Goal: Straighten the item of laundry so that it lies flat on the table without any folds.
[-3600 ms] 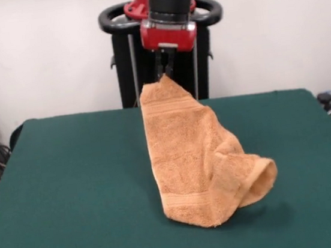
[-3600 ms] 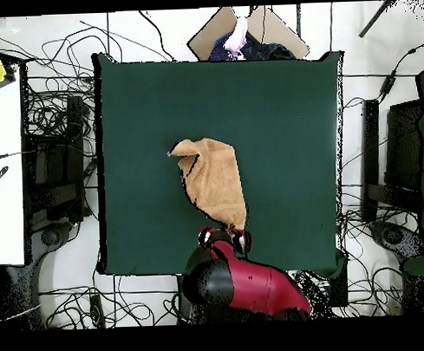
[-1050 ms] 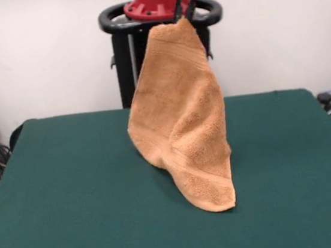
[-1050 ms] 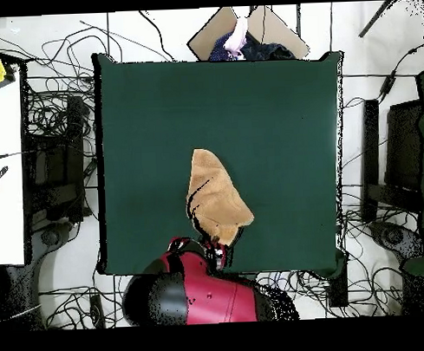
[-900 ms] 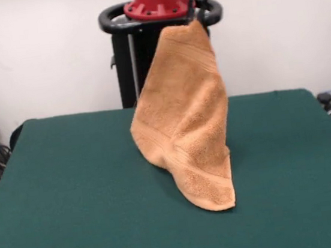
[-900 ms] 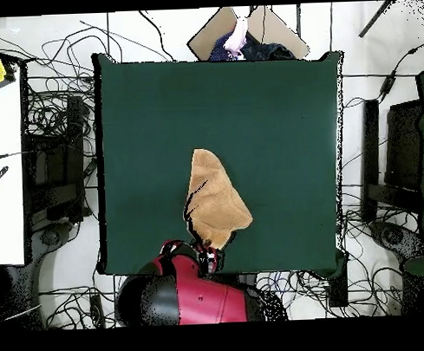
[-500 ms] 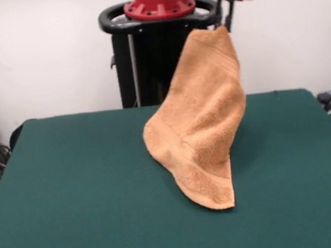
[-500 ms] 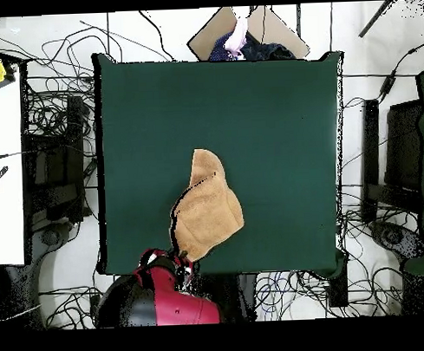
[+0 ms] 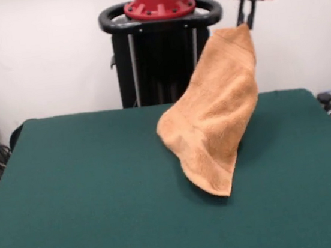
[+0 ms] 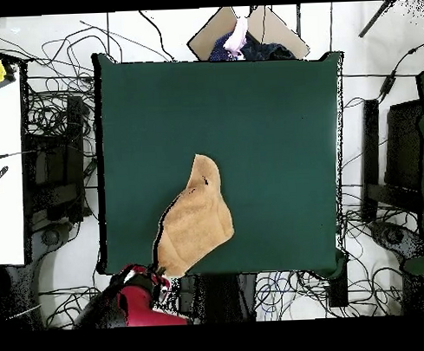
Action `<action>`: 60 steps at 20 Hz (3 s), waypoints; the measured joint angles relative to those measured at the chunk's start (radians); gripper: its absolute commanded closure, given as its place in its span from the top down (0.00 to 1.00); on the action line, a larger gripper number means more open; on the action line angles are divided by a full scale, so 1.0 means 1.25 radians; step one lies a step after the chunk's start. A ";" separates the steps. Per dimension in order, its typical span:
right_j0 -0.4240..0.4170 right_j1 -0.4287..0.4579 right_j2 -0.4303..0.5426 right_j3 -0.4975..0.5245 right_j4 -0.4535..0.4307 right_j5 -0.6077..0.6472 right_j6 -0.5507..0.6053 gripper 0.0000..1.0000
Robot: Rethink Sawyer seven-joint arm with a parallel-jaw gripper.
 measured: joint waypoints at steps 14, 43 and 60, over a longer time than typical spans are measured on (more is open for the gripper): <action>-0.035 0.026 0.101 0.086 0.038 -0.150 0.057 0.00; -0.178 0.313 0.262 0.277 -0.044 -0.579 0.230 0.00; -0.103 0.427 0.382 0.301 -0.053 -0.612 0.523 0.00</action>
